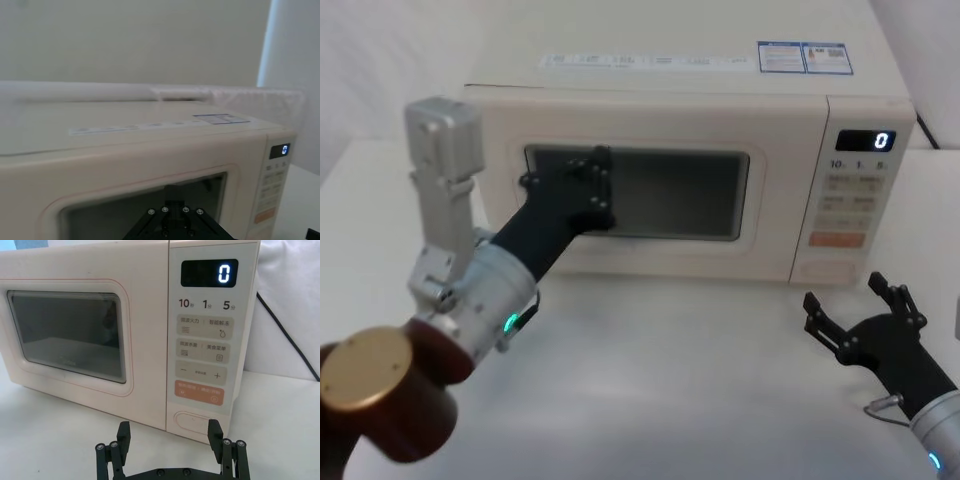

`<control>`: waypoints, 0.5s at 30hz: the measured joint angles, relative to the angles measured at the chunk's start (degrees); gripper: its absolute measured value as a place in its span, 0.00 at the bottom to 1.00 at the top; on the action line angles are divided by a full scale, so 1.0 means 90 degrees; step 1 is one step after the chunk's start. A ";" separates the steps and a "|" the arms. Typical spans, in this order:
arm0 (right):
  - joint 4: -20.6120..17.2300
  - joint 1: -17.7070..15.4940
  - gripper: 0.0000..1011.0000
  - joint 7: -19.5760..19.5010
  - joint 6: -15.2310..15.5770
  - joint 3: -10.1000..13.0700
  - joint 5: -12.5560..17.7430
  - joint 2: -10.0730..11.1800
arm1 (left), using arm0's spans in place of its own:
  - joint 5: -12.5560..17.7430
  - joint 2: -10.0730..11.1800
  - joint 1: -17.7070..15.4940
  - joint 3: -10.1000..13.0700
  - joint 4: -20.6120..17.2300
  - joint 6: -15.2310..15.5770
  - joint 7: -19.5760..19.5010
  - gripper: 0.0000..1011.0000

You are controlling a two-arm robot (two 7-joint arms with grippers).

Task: Press the button to open the microwave door with one hand; close the microwave door with the other hand.

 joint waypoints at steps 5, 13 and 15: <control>0.0000 0.0000 0.99 0.0000 0.0000 0.0000 0.0000 0.0000 | -0.0002 0.0009 0.0410 -0.0234 -0.0168 -0.0223 0.0108 0.00; 0.0000 0.0000 0.99 0.0000 0.0000 0.0000 0.0000 0.0000 | -0.0001 0.0056 0.0849 -0.0546 -0.0311 -0.0356 0.0143 0.10; 0.0000 0.0000 0.99 0.0000 0.0000 0.0000 0.0000 0.0000 | 0.0007 0.0059 0.0915 -0.0586 -0.0322 -0.0384 0.0145 0.15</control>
